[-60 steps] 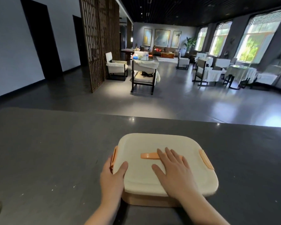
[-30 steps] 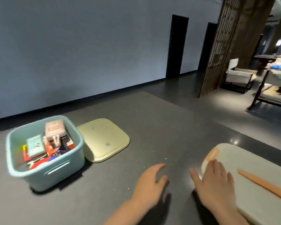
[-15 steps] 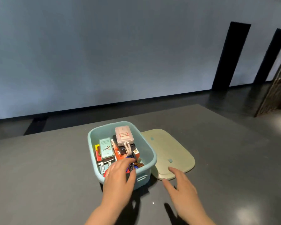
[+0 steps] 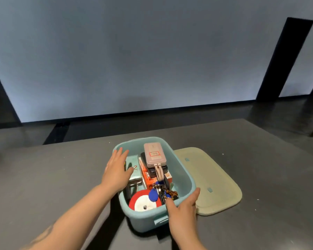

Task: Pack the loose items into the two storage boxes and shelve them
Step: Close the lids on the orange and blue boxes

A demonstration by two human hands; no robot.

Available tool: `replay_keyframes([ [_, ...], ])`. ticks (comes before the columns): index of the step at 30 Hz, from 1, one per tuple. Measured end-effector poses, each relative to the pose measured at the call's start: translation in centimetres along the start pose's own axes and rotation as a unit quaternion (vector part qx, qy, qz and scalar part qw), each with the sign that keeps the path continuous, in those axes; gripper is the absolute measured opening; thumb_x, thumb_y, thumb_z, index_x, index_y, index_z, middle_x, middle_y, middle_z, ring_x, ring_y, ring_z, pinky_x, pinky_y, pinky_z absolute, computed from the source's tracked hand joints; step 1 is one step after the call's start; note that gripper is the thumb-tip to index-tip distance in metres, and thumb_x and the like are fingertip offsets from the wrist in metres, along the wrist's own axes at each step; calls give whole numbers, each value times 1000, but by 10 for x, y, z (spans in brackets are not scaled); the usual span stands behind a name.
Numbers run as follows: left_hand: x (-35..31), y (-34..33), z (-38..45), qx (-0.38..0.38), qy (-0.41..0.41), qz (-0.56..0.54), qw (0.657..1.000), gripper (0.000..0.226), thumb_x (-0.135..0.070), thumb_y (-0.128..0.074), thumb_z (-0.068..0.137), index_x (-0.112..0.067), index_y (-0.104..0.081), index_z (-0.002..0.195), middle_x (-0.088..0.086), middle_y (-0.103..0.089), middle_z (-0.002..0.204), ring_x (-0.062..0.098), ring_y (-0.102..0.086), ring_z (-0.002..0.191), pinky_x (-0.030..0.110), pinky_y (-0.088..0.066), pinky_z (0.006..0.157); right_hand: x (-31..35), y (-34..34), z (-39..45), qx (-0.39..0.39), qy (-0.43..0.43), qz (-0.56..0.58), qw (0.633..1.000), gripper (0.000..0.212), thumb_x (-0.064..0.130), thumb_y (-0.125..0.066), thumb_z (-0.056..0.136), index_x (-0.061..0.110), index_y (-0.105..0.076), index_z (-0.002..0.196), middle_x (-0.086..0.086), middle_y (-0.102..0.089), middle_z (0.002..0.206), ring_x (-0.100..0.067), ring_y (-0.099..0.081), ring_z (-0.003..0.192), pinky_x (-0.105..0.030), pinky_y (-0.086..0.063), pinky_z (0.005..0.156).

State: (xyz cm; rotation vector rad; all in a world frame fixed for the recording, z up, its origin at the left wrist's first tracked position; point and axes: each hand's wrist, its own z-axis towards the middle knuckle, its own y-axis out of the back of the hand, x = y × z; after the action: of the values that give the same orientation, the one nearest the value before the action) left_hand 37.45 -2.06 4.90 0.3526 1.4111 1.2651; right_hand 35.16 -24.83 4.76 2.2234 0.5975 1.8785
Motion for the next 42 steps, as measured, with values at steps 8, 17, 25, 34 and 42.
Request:
replay_keyframes([
  [8,23,15,20,-5,9,119,993,71,-43,-51,91,-26,-16,151,-1,-4,160,18,0,148,38,-8,119,18,20,72,100,31,-48,993,87,33,-53,82,33,2,149,2,-56,126,-22,-56,107,-36,-48,90],
  [17,12,22,-52,88,43,244,965,57,-53,-9,96,-36,1,150,-13,9,158,9,15,145,39,8,117,41,-12,169,244,96,-77,962,91,29,-40,63,42,-14,149,16,-56,106,1,-57,88,-22,-47,74],
  [25,-23,3,-58,97,50,225,968,54,-50,-5,97,-36,-2,150,-11,9,159,9,15,145,42,4,117,69,-30,212,268,208,-268,902,79,36,-34,75,50,-6,147,-7,-49,140,-26,-52,112,-42,-44,95],
  [34,-37,-8,-45,40,78,198,976,52,-47,-12,97,-37,-17,149,-11,-7,159,8,-3,146,39,-15,116,-8,1,174,-14,209,-200,957,48,32,-48,95,21,-41,142,-1,-46,144,-19,-38,133,-34,-31,109],
  [42,-40,-10,-43,22,68,205,976,55,-50,-12,96,-34,-25,147,-10,-18,158,11,-14,145,37,-21,115,-110,61,101,2,248,-397,884,46,46,-63,87,24,-60,127,5,-53,139,-14,-49,129,-28,-41,101],
])
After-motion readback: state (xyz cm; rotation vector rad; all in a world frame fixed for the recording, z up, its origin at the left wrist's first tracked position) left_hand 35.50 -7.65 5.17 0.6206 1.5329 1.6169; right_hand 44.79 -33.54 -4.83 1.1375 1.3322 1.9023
